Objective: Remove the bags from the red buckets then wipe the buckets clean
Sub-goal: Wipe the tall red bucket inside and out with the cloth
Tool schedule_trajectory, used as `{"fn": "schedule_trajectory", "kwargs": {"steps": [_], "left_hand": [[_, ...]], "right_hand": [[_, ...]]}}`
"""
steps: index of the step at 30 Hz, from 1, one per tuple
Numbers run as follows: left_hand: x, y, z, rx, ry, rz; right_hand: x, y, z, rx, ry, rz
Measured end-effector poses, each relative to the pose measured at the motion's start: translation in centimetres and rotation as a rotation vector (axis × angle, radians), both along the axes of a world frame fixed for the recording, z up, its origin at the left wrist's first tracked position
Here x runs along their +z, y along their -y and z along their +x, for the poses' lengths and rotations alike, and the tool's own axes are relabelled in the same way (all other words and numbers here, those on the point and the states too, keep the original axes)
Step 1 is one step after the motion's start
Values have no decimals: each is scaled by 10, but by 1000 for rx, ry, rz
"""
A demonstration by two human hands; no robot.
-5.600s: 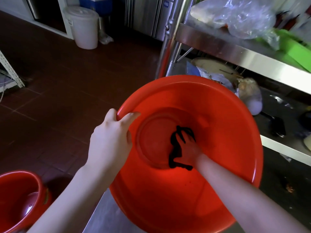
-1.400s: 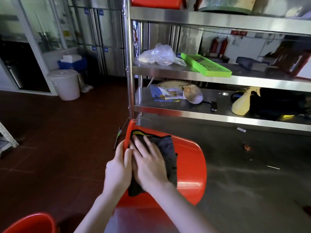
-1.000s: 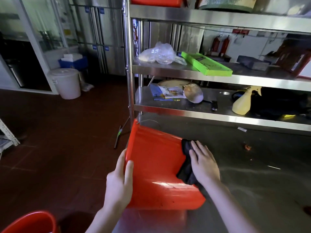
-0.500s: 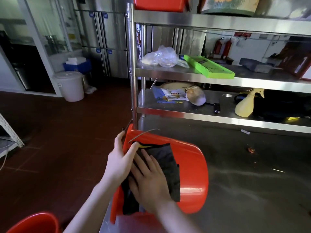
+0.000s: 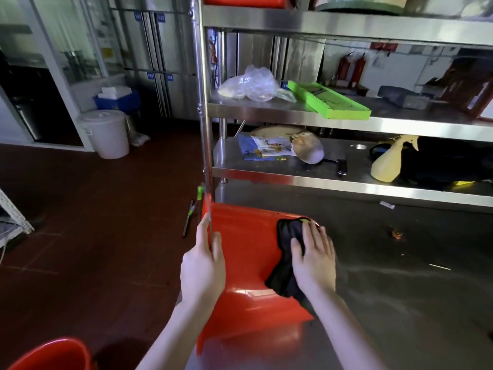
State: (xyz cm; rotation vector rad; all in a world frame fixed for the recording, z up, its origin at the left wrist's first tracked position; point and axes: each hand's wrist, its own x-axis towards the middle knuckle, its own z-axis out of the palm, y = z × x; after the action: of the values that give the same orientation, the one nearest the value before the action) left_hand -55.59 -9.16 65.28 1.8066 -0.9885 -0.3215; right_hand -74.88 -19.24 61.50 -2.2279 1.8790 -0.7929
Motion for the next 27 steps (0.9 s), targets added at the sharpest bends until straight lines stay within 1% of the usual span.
{"fn": "schedule_trajectory", "kwargs": {"steps": [3, 6, 9, 11, 13, 16, 18, 19, 20, 22, 25, 27], "left_hand": [[-9, -7, 1, -5, 35, -21], [-17, -17, 8, -19, 86, -49], [-19, -22, 16, -37, 86, -73], [-18, -21, 18, -34, 109, -60], [-19, -23, 16, -35, 129, -42], [-23, -31, 13, -67, 105, -41], [-24, -36, 13, -83, 87, -63], [-24, -38, 13, -88, 83, -66], [-25, -39, 13, -93, 81, -67], [-24, -41, 12, -99, 68, -70], [-27, -47, 12, -84, 98, -58], [-30, -55, 16, -78, 75, -55]], "right_hand": [[17, -10, 46, 193, -87, -77], [28, -35, 105, 413, -98, -160], [33, -46, 120, 505, -91, -148], [33, -36, 101, 483, -98, -135], [28, -14, 69, 361, -124, -80], [19, 24, 8, 162, -110, 120], [18, 39, -17, 116, -51, 262], [19, 42, -19, 115, -50, 289], [21, 41, -12, 125, -68, 275], [28, 29, 22, 207, -117, 146], [43, -12, 95, 433, -108, -28], [47, -38, 126, 558, -90, -110]]}}
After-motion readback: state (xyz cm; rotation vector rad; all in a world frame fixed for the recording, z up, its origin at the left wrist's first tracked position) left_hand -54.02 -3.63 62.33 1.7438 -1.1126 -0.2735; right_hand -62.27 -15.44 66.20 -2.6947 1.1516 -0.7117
